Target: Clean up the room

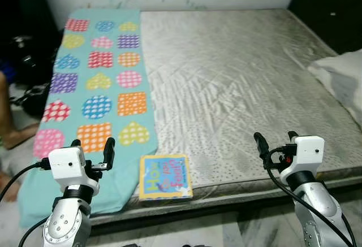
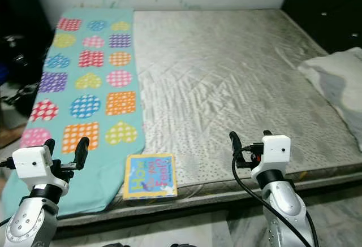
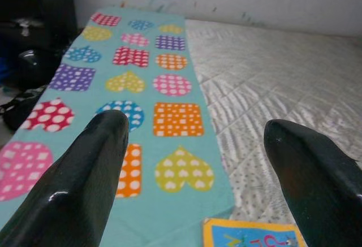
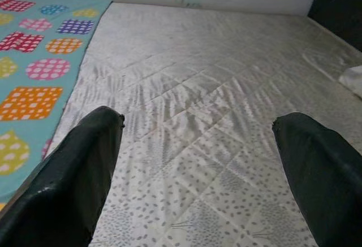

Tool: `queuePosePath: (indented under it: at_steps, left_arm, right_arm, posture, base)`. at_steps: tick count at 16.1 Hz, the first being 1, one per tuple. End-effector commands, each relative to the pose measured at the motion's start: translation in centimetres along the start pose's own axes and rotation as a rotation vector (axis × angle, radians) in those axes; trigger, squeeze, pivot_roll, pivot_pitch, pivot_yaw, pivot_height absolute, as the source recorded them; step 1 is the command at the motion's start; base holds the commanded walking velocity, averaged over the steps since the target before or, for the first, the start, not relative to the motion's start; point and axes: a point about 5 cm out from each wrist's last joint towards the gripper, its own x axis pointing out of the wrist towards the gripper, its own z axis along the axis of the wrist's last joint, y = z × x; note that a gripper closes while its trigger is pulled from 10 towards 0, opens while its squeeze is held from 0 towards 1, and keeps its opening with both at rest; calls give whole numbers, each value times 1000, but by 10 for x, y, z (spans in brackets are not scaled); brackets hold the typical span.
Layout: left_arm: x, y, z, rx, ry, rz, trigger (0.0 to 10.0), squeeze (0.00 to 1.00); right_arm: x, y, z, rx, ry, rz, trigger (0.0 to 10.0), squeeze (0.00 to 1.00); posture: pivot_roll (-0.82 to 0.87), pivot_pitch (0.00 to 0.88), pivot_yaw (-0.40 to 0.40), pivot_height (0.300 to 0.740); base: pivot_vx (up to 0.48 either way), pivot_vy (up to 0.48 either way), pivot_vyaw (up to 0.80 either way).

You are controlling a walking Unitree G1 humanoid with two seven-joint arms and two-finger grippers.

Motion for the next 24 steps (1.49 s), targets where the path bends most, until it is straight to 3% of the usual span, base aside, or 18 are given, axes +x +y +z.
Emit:
queuePosePath:
  at_steps: [1, 6, 19, 24]
  left_arm:
    - [0, 2, -1, 0, 15, 14, 10000, 0]
    - [-2, -1, 0, -13, 24, 11, 10000, 0]
    - [2, -4, 0, -14, 16, 24, 10000, 0]
    - [2, -5, 3, -18, 2, 9, 10000, 0]
  right_arm:
    - [0, 0, 1, 3, 7, -14, 10000, 0]
    - [-3, 6, -1, 10, 20, 6, 10000, 0]
    - [6, 10, 4, -14, 0, 45, 10000, 0]
    - [11, 10, 5, -27, -3, 52, 10000, 0]
  posture:
    - [-17, 181, -40, 740]
    - [-21, 203, -45, 736]
    - [-26, 189, -49, 617]
    - [-25, 188, -54, 617]
  base:
    - [0, 0, 0]
    - [0, 0, 0]
    - [0, 0, 0]
    - [0, 0, 0]
